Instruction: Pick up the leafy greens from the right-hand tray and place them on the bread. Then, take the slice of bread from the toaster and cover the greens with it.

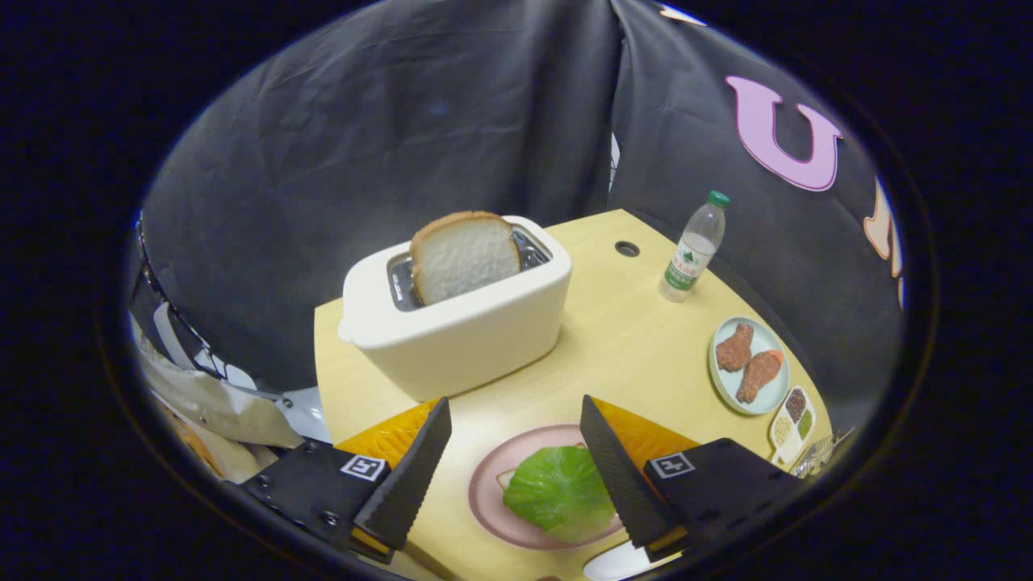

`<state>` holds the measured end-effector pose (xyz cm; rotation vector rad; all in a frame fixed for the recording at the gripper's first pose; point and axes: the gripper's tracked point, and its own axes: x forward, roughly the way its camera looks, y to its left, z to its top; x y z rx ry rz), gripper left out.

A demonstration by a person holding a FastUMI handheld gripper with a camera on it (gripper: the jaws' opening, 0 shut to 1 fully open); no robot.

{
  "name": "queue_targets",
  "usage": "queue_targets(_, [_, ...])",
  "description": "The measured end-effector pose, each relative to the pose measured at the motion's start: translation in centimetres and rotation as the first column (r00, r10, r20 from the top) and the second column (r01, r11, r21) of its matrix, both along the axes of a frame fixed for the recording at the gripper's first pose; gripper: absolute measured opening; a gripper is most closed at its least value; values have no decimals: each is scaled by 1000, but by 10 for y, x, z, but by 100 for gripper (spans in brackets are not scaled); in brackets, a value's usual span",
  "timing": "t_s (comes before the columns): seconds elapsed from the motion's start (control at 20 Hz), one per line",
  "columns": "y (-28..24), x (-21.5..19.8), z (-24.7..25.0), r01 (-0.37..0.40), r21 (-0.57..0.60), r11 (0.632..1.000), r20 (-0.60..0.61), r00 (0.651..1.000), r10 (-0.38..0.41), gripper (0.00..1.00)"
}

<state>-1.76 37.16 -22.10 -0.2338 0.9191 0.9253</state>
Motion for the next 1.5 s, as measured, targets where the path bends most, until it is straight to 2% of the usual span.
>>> queue_targets(0.35, [56,16,34,53,118,992,-39,998,-48,100])
queue_targets(0.85, [111,22,48,134,164,977,-121,986,-115,99])
queue_targets(1.1, [124,39,30,220,126,967,-148,968,-201,99])
queue_targets(1.35, [132,36,15,227,72,971,-163,963,-213,100])
queue_targets(1.5, [132,35,6,219,38,975,-150,966,-211,80])
